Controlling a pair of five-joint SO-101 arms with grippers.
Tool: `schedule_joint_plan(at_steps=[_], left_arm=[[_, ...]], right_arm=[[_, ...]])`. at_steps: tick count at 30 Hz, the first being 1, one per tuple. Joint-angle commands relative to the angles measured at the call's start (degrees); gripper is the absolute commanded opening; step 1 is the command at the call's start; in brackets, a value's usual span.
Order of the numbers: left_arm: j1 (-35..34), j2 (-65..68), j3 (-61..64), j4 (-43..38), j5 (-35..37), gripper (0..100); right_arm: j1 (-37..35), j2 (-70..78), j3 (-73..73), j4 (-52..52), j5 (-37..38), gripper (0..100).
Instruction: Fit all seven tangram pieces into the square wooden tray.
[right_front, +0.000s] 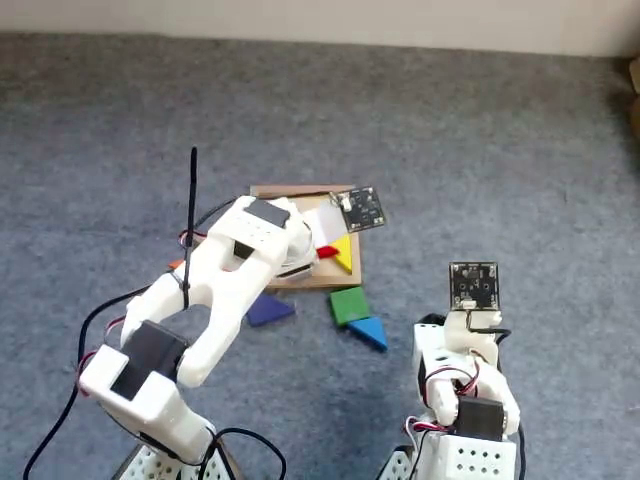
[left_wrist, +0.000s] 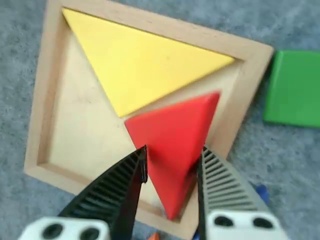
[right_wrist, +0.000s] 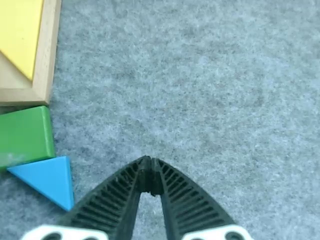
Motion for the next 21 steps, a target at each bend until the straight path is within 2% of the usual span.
schedule_joint_plan(at_steps=[1, 6, 11, 16, 21], left_arm=[[1.01, -7.43, -3.65, 4.48, 1.76, 17], [0.57, -14.55, -3.12, 5.36, 7.47, 25], [0.40, -20.09, -3.21, 5.36, 12.48, 26], [-6.20, -22.90, -3.21, 5.54, 17.76, 26], [-14.64, -22.90, -3.65, 13.45, 20.13, 26]], right_arm=[[0.75, -0.75, 5.76, 0.31, 0.62, 1.2], [0.75, -0.75, 5.76, 0.22, 0.62, 1.2], [0.75, -0.75, 5.76, 0.22, 0.62, 1.2], [0.75, -0.75, 5.76, 0.22, 0.62, 1.2], [0.75, -0.75, 5.76, 0.22, 0.62, 1.2]])
